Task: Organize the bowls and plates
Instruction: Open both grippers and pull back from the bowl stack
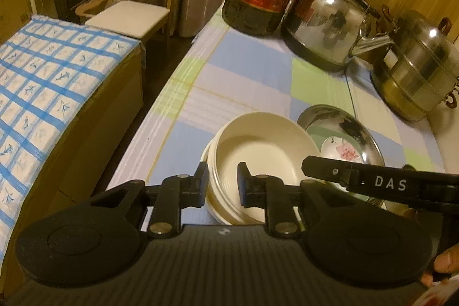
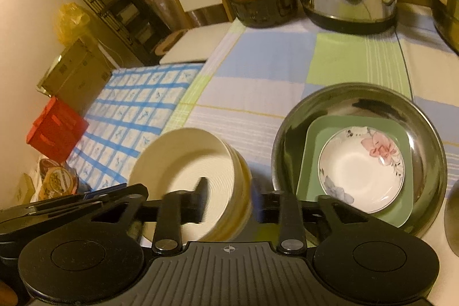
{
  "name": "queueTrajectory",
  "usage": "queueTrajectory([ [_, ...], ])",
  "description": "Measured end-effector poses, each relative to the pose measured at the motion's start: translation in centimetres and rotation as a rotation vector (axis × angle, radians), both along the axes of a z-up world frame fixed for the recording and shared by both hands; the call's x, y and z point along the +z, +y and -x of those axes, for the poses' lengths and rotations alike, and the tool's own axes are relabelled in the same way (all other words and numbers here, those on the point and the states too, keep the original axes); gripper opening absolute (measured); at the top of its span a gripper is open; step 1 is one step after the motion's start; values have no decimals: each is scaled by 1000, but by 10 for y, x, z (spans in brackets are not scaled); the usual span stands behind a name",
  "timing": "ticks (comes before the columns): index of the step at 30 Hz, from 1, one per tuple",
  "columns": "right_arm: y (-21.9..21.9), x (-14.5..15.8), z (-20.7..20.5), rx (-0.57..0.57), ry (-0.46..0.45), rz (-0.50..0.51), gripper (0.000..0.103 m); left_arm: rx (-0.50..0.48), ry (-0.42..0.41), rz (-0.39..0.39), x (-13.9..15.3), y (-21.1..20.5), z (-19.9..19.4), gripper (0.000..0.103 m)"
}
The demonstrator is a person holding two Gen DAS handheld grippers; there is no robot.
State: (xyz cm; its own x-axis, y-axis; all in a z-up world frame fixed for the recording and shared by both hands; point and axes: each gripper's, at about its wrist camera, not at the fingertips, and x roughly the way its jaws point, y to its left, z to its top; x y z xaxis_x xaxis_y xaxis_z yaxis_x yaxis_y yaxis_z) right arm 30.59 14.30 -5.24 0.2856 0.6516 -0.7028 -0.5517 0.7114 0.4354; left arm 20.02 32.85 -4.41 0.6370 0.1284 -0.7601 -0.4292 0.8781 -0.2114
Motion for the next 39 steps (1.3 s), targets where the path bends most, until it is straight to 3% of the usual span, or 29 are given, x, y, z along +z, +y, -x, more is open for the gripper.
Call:
queueTrajectory([
  [5,-13,9,6,-8,-13,-32,50,3,-33,-29,17,-10,13,22],
  [9,-28,16,14,-11,-30,-50,63,2,-46,-48,28,-21,27,23],
  [17,-69,23,39,5,-15,-72,76,6,-20,-59,35,-54,63,29],
  [39,-166,7,113,88,28,15,79,22,76,1,13,-156,134,29],
])
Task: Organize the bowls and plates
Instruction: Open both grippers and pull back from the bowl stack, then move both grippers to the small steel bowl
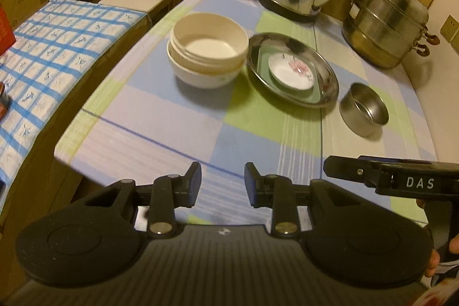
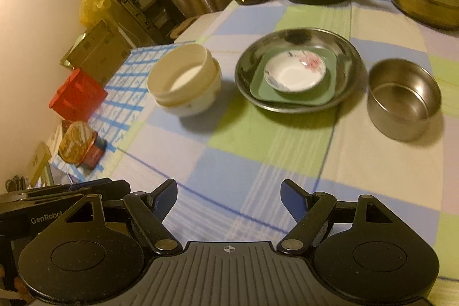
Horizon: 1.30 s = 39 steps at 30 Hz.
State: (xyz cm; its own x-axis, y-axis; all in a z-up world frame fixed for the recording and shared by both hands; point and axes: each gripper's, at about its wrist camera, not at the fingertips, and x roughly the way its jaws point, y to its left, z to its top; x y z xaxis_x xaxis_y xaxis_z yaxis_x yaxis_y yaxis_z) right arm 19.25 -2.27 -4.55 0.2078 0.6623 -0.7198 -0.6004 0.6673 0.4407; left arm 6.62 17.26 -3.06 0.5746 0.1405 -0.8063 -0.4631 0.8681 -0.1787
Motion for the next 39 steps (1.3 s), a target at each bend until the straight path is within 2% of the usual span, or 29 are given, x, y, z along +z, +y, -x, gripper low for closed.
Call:
queueTrajectory([
  [13,-38,-9,22,14,19,45,79,-10,26,8,-5,-37,13,29],
  [24,-61,-13,25,9,41,70,79,-46,38,8,-6,-62,10,29],
  [30,-78,-16,23,-19,56,84,79,-90,42,8,-8,-77,-1,29],
  [39,-114,-21,9,-122,79,100,79,-189,40,20,-13,-99,-33,29],
])
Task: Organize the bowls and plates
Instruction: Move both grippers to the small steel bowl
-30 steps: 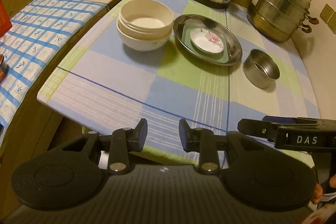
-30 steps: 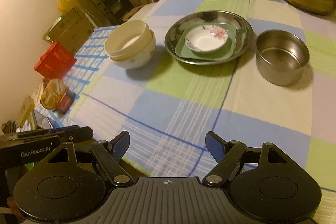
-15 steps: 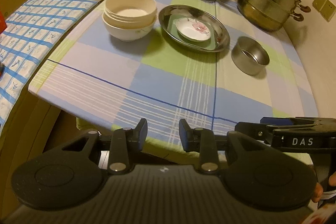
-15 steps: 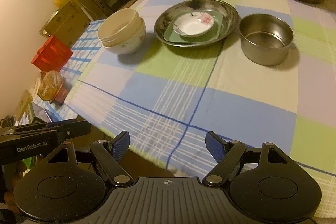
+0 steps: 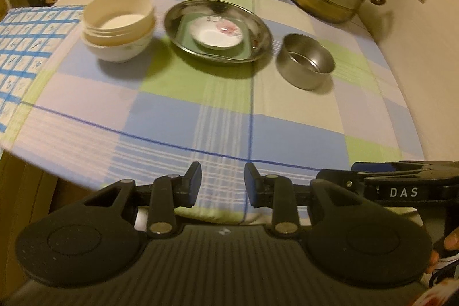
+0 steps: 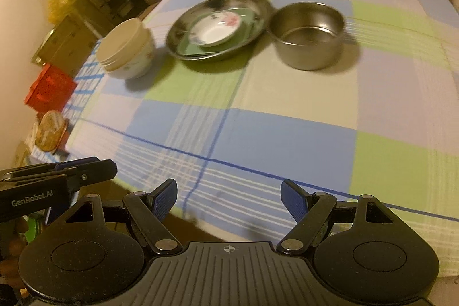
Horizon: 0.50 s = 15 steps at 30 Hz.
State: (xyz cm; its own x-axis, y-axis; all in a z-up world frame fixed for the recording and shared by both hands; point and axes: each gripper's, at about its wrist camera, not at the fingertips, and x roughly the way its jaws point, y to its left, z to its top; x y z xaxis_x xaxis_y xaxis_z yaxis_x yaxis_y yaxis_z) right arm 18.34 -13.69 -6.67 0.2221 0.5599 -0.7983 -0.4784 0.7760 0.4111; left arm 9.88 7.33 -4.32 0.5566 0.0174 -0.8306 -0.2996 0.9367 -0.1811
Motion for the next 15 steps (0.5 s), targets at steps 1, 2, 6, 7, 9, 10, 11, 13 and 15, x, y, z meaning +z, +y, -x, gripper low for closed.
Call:
queueTrajectory([
  [1,-4,-1,-2,-14,0,4,79,-11,0,2,-1,-2,-4,29],
  [2,-8,-1,-3,-27,0,8,79,-22,1,4,-2,-5,-8,29],
  [6,-27,-2,-10,-82,-2,18,79,-61,-2,1,-5,-16,-23,29],
  [7,-31,-2,-11,-94,-4,20,79,-71,-3,0,-6,-18,-28,29],
  [9,-39,-3,-15,-119,-6,28,79,-86,-4,0,-7,-22,-34,29],
  [10,-43,-4,-17,-131,-5,32,79,-94,-6,0,-7,-24,-37,29],
  [11,-47,-4,-19,-144,-5,36,79,-101,-8,1,-8,-26,-42,29],
  [13,-53,-5,-24,-166,-5,40,79,-114,-11,0,-9,-30,-49,29],
  [15,-60,-7,-28,-186,-10,45,79,-126,-16,-8,-10,-34,-57,29],
])
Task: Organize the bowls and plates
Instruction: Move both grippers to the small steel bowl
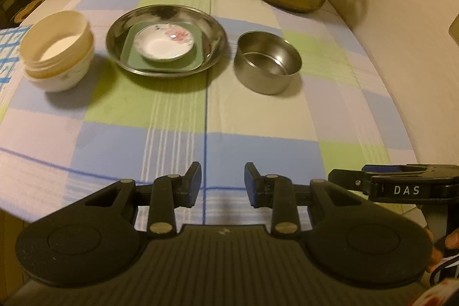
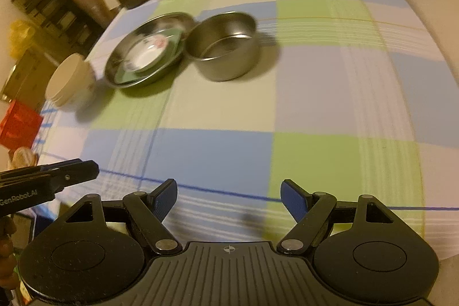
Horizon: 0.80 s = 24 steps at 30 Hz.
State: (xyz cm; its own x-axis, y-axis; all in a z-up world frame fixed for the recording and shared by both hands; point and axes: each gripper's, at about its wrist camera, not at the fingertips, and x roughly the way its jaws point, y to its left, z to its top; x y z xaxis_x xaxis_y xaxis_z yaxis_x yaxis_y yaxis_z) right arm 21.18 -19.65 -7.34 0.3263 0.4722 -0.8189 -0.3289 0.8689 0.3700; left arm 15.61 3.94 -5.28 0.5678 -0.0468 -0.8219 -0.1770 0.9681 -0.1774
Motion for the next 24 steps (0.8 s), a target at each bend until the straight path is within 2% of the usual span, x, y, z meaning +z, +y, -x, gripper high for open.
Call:
queueTrajectory([
  [8,-17,-4,-24,-59,-17,34,79,-14,-8,6,-8,-6,-32,29],
  [14,-25,-5,-46,-109,-40,5,79,-19,-28,7,-10,-6,-60,29],
  [24,-12,1,-82,-116,-125,-12,78,-28,-68,-13,-12,-5,-104,29],
])
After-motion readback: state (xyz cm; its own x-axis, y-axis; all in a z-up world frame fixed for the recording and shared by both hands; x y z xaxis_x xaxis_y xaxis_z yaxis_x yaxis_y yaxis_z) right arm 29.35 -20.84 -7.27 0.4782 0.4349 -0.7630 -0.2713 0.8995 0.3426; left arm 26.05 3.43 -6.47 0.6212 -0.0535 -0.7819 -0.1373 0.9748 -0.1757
